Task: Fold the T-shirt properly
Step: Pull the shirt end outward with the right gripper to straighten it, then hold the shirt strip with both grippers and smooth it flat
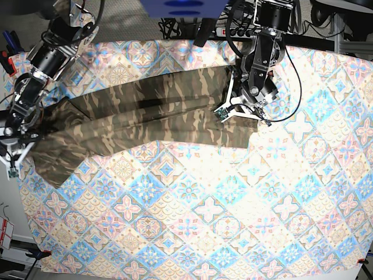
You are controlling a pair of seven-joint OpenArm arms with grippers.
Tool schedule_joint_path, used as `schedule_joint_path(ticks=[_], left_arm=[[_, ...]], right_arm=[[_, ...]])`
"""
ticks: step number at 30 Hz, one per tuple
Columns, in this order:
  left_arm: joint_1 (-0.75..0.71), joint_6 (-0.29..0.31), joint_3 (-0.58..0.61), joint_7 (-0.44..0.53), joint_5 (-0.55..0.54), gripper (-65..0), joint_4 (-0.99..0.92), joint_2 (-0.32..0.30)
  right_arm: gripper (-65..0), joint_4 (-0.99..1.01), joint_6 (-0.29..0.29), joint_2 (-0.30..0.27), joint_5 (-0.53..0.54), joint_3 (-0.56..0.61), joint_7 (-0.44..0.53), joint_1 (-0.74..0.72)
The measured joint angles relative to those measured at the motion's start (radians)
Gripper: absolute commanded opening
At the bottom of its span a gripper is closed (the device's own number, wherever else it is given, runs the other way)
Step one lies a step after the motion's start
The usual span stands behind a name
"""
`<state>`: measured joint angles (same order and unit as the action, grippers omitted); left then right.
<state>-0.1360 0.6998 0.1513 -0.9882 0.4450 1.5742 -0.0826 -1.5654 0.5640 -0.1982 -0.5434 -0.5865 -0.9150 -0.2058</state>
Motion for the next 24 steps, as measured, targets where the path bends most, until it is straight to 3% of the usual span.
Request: schedule_joint_path(ticks=[10, 13, 16, 24], left_arm=[[0.014, 0.002, 0.004, 0.009, -0.009, -64.9, -0.005, 0.005], [0.019, 0.005, 0.004, 0.009, -0.019, -64.9, -0.006, 0.005], [0.022, 0.005, 0.004, 0.009, -0.019, -64.9, -0.008, 0.005], [0.022, 0.005, 0.004, 0.008, -0.017, -64.9, -0.008, 0.005]], right_arm=[[-62.9, -0.106, 0.0, 0.006, -0.001, -0.063, -0.094, 0.113], [-63.0, -0.15, -0.004, 0.004, 0.009, -0.064, -0.168, 0.103], [-62.9, -0.18, -0.003, 0.002, 0.011, -0.059, -0.157, 0.136], [-62.8, -0.079, -0.018, -0.007, -0.005, 0.154, -0.127, 0.141]])
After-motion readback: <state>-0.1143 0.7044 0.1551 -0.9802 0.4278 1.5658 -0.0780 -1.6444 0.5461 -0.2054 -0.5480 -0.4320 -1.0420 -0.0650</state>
